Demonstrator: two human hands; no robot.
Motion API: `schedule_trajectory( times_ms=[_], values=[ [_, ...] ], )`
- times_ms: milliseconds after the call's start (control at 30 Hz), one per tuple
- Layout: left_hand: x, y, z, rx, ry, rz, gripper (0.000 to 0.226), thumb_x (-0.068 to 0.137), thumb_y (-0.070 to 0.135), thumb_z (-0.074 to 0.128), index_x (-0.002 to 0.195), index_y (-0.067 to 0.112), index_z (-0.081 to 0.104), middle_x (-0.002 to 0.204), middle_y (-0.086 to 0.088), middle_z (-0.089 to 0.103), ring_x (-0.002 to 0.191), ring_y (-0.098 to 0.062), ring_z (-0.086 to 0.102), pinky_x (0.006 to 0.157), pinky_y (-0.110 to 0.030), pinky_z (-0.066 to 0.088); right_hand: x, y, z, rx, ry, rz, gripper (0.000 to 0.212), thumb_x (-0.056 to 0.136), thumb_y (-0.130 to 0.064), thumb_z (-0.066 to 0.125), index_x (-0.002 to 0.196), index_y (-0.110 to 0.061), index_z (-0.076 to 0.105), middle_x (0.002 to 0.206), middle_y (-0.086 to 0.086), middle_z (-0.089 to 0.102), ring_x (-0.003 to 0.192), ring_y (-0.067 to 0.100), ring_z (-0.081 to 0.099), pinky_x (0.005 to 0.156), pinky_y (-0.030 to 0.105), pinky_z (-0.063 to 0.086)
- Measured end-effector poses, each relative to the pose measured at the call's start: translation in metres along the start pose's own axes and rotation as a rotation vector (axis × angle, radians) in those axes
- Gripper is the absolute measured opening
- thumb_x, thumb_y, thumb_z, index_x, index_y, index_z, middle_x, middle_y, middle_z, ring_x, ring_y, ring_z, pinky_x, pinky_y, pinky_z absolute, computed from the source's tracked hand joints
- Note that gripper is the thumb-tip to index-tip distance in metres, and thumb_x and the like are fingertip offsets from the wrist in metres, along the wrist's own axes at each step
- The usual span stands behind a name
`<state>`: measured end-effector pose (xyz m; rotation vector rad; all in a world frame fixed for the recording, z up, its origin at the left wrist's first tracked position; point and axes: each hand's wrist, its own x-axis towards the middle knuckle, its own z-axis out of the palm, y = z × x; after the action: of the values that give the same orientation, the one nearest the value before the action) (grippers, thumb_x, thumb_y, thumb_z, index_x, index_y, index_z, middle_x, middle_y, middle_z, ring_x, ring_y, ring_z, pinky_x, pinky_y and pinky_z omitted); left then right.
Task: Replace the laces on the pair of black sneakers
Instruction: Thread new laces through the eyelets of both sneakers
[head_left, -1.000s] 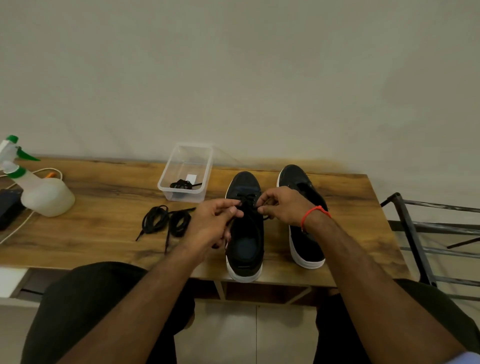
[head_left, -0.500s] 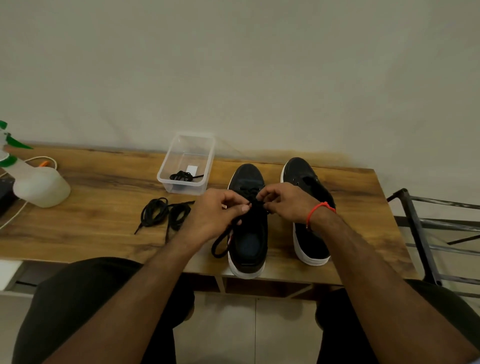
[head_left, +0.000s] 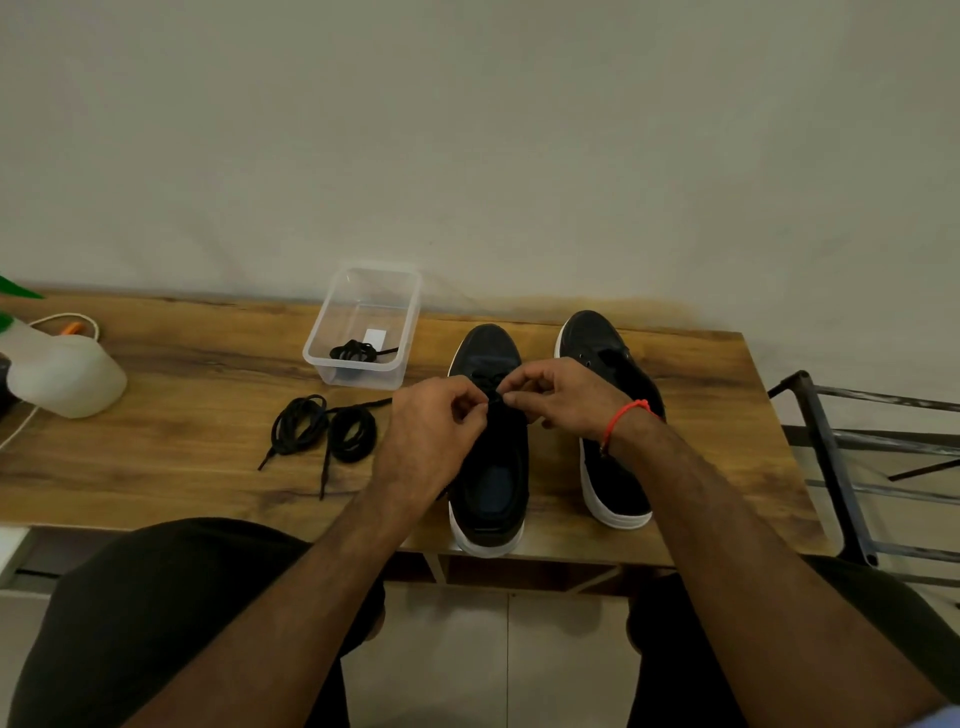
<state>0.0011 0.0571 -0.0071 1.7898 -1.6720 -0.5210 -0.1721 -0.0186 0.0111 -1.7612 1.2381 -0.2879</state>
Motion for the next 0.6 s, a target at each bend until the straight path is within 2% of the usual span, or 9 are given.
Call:
schedule_trajectory(
  times_ms=[167,400,600],
  values=[
    [0.0001,-0.0015,0.0014,0.142,0.018,0.060,0.006,0.092,0.024,0.069,0.094,0.018,0.068,0.090,0.004,0.061,0.076,-0.006,0.056,0.066,-0.018,0.048,0.0016,-0.0015,-0.0004,0.039,-0.014,0.016,0.015,0.098,-0.015,0.062,0.110,-0.014,0.071,0.088,-0.007,0.067,0.074,-0.001,0.059,0.054,0.003,0.042],
    [0.0015,-0.0008,0.0045,0.162,0.013,0.094,0.008,0.093,0.025,0.068,0.095,0.018,0.067,0.091,0.002,0.062,0.081,-0.010,0.058,0.074,-0.031,0.057,0.0009,-0.0011,-0.0010,0.059,-0.022,0.027,0.016,0.098,-0.015,0.062,0.112,-0.014,0.071,0.089,-0.006,0.067,0.075,0.002,0.059,0.054,0.004,0.043],
    [0.0025,-0.0020,0.0051,0.112,0.021,0.057,0.007,0.091,0.024,0.070,0.094,0.018,0.067,0.091,0.004,0.065,0.081,-0.008,0.060,0.074,-0.029,0.058,0.0004,-0.0004,-0.0022,0.056,-0.047,0.022,0.019,0.097,-0.014,0.064,0.114,-0.015,0.071,0.089,-0.006,0.067,0.074,0.000,0.060,0.054,0.004,0.043]
  ],
)
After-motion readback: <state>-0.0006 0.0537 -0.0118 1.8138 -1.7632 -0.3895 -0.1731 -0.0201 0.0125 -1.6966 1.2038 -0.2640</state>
